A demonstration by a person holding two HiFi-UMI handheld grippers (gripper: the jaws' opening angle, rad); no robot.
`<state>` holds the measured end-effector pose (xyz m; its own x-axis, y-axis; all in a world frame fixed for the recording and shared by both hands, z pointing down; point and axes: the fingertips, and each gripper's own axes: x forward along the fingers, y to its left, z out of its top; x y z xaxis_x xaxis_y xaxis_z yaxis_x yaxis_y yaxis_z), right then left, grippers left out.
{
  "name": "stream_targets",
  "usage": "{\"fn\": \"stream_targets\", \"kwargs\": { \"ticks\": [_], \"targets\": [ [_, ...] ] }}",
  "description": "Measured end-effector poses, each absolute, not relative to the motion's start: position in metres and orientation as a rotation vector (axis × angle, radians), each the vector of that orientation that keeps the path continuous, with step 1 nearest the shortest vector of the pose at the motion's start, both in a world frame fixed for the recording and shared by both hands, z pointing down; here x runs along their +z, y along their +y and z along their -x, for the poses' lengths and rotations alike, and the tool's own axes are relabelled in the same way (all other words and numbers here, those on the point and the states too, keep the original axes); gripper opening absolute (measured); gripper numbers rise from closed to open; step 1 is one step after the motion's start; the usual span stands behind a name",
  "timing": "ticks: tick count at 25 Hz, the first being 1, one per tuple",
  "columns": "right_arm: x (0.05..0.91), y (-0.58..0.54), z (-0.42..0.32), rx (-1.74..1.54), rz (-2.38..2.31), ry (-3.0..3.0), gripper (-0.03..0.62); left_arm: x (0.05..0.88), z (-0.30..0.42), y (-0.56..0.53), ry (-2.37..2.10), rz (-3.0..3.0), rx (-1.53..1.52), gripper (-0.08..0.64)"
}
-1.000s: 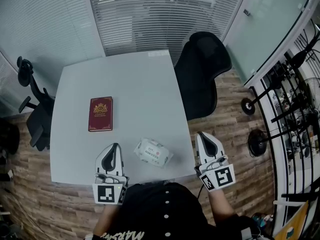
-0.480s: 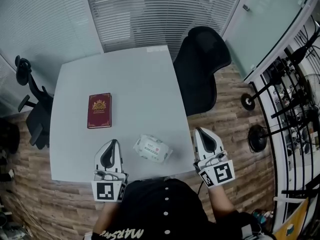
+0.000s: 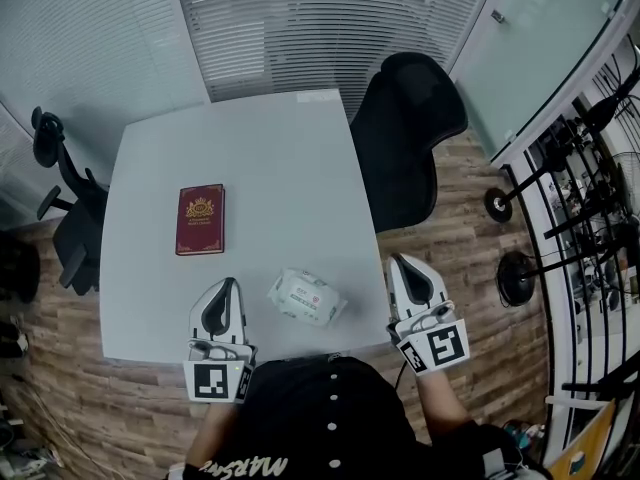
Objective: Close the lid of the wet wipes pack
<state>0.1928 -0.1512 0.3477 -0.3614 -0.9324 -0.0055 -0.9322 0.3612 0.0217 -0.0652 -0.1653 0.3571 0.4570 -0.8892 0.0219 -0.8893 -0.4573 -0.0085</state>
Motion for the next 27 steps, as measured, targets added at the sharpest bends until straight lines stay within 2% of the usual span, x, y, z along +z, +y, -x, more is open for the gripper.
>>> {"fn": "stream_targets", "kwargs": {
  "ticks": [27],
  "targets": [
    [0.349, -0.164, -0.185, -0.052, -1.727, -2.603, 0.028, 0.36, 0.066, -0.172, -1.638, -2.662, 0.054, 0.008]
  ]
}}
